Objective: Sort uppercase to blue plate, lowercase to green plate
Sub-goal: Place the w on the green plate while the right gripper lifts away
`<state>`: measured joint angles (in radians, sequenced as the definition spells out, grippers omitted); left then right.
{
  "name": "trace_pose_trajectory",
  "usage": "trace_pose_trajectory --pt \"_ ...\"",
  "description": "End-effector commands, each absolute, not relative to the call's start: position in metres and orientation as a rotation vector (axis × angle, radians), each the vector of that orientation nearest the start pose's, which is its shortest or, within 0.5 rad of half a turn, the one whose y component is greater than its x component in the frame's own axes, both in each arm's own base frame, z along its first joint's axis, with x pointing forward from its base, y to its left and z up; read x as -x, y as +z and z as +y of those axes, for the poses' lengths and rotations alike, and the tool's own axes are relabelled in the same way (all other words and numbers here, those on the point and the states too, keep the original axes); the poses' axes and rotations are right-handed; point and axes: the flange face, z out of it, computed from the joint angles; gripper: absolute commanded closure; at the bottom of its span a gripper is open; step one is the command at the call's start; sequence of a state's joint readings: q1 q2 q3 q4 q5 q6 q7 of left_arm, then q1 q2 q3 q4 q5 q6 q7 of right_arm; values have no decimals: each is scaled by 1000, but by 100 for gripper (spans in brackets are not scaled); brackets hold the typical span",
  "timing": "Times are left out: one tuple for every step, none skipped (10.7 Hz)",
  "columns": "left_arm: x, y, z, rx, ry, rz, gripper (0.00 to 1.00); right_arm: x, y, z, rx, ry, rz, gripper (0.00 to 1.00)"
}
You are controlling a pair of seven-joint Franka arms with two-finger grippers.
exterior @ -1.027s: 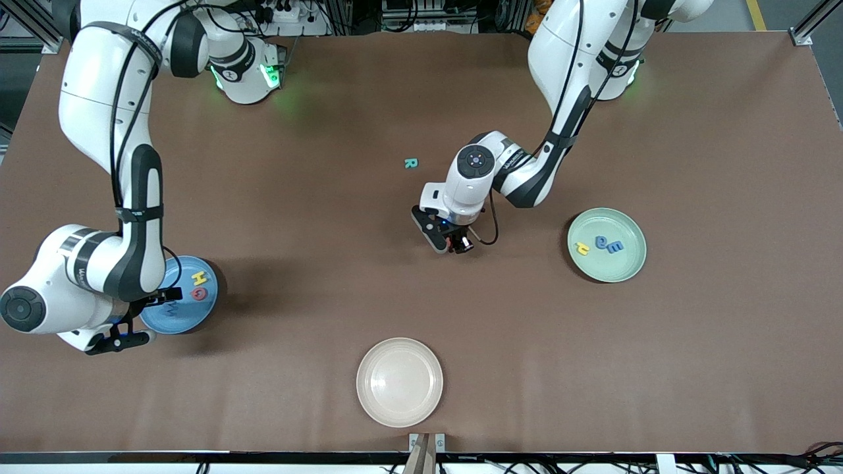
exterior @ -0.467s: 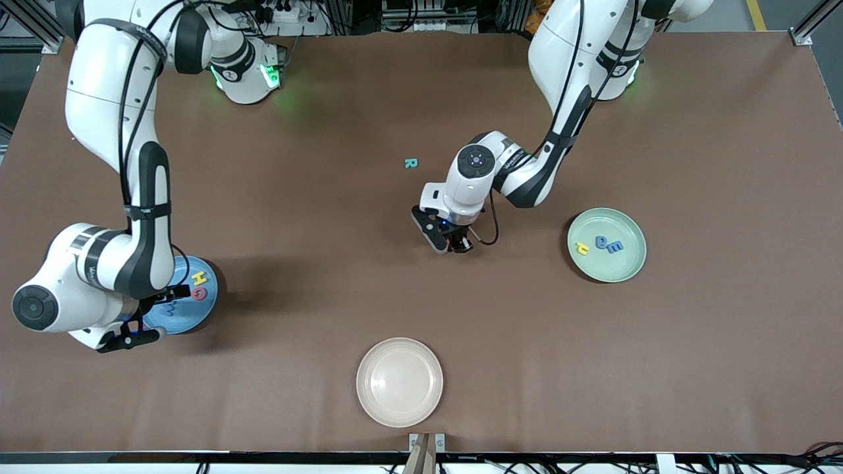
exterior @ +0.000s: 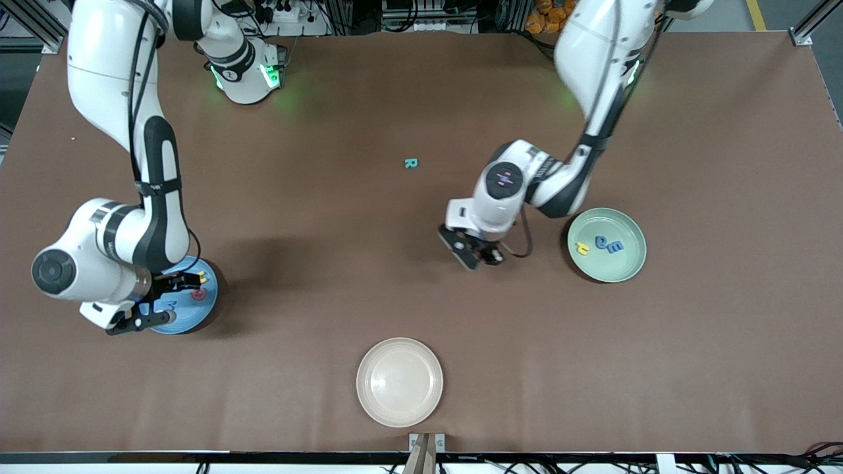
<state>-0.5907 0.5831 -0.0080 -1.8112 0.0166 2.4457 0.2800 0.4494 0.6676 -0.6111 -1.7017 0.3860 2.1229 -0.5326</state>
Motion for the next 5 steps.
trace_pose_trajectory --pt "-555 265 -293 2861 -30 1251 100 -638 267 -48 3096 145 -382 0" --pt "-557 272 -259 2879 0 1204 100 -638 270 -48 3093 140 -377 0" --pt "-557 277 -223 2900 25 1146 100 -638 270 -48 3092 142 -372 0" --pt "-553 276 -187 2929 62 1072 100 -638 272 -48 3091 137 -366 0" --pt "-547 269 -148 2960 108 986 100 -639 273 -48 3092 135 -355 0"
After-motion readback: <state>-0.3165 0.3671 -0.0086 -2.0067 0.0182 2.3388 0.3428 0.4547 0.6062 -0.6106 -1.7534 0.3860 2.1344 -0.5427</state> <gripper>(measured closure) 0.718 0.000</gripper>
